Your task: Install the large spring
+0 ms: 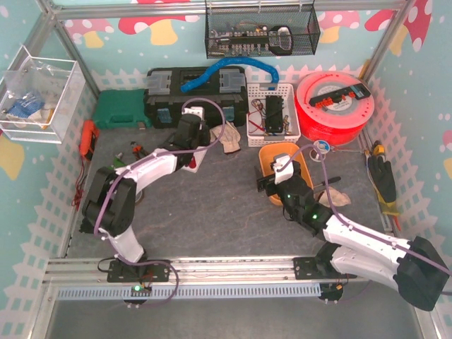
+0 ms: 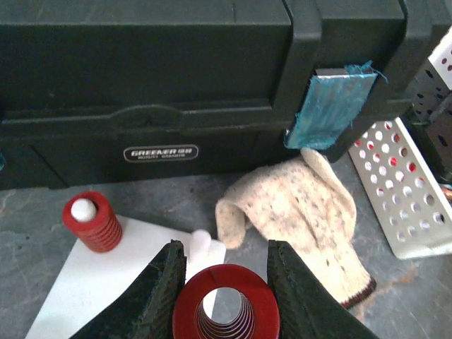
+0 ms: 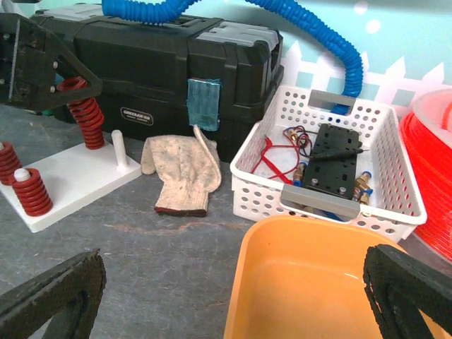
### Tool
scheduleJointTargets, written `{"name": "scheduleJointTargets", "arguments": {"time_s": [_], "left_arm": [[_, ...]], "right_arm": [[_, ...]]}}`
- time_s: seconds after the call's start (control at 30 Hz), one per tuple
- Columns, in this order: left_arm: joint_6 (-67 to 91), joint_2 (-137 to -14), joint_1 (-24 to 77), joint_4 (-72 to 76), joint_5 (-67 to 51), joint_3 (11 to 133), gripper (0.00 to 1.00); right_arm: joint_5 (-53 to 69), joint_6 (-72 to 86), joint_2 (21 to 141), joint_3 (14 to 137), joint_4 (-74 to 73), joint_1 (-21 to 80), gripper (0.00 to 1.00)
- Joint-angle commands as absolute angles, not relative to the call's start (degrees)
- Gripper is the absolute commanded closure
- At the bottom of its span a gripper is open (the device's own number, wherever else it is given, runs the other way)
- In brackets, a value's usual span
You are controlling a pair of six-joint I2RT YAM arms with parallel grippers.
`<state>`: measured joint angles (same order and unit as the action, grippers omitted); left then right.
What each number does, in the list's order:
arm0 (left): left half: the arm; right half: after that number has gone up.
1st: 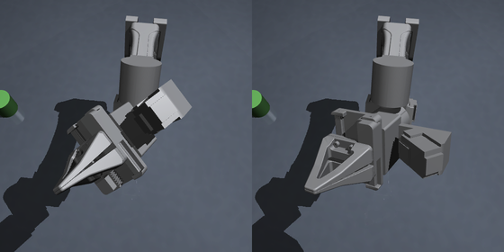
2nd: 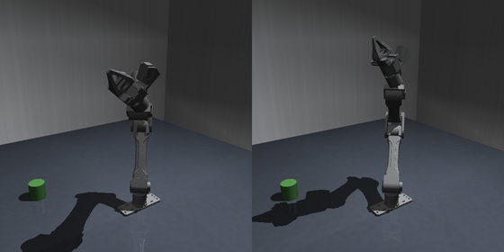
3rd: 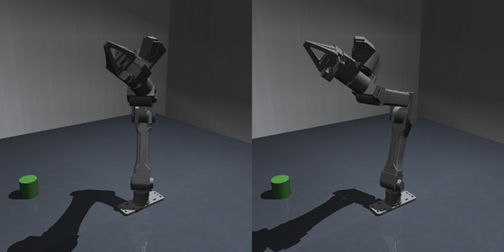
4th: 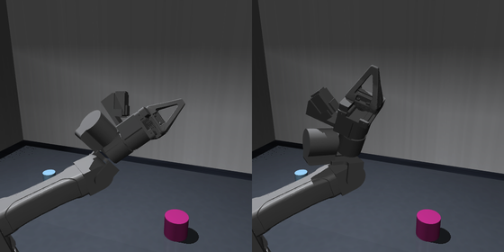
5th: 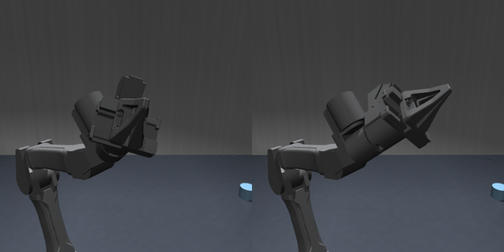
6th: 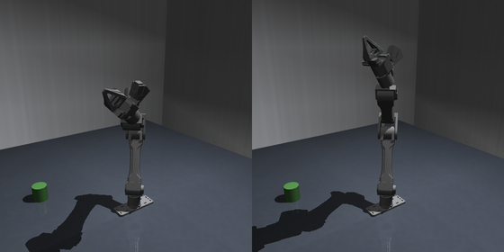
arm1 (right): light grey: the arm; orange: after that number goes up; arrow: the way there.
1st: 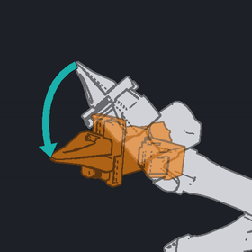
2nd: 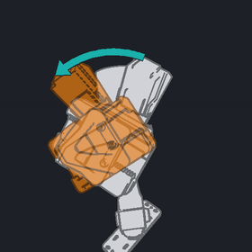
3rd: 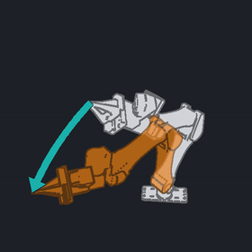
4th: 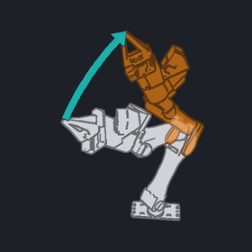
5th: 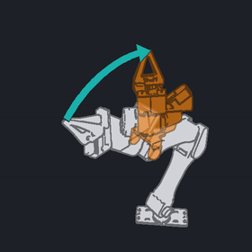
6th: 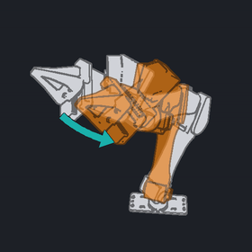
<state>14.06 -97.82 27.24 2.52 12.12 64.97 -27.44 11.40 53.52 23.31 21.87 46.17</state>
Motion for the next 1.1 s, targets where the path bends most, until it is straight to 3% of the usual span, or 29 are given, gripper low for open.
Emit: {"name": "scheduleJointTargets", "arguments": {"time_s": [0.0,0.83,1.07], "left_arm": [[12.2,-101.2,26.6,4.8,13.0,70.2,1.0],[11.8,-111.9,24.2,4.1,10.5,76.1,1.0],[11.4,-113.8,24.2,4.0,9.5,77.1,0.93]], "right_arm": [[-30.2,11.4,53.8,22.8,22.6,45.9,0.01],[-29.1,10.1,53.5,22.7,22.7,45.8,0.01],[-29.2,9.9,53.7,22.7,22.6,45.8,0.01]]}}
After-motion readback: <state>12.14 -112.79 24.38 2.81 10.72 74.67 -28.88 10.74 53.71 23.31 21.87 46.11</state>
